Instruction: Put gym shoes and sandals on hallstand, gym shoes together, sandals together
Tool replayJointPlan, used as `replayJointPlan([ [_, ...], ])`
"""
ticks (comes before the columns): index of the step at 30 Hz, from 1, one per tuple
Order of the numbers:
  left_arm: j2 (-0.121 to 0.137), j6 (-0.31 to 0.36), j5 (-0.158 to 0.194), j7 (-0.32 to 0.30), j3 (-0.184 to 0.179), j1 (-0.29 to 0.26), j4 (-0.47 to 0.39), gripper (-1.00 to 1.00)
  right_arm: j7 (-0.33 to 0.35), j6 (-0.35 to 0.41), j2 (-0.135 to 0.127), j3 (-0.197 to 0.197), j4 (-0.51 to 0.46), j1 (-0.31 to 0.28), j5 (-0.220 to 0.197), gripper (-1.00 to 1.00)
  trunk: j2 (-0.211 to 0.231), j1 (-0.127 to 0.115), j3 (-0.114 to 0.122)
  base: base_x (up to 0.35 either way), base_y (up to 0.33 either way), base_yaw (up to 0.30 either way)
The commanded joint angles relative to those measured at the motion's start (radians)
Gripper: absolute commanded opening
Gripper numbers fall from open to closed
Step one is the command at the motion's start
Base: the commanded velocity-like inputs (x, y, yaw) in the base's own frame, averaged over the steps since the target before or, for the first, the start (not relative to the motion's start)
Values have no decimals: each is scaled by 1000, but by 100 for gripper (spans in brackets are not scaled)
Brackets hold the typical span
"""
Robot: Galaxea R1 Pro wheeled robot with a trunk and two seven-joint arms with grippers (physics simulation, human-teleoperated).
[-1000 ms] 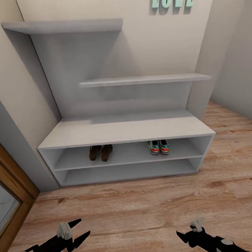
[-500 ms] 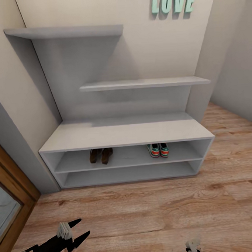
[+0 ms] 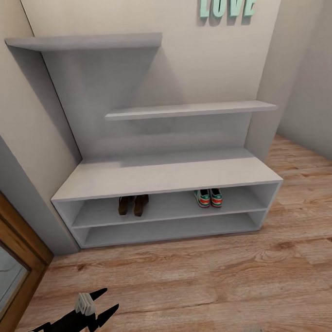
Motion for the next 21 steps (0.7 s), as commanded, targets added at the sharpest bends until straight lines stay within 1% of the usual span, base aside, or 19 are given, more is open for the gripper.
replayJointPlan([
  [1,0,-9,-5,-3,3,-1,0,100,2,-4,0,-9,1,0,10,100,0,0,-1,0,0,0],
  [21,-3,-17,-4,-4,3,-1,0,100,1,-3,1,-9,1,1,9,100,0,0,-1,0,0,0],
])
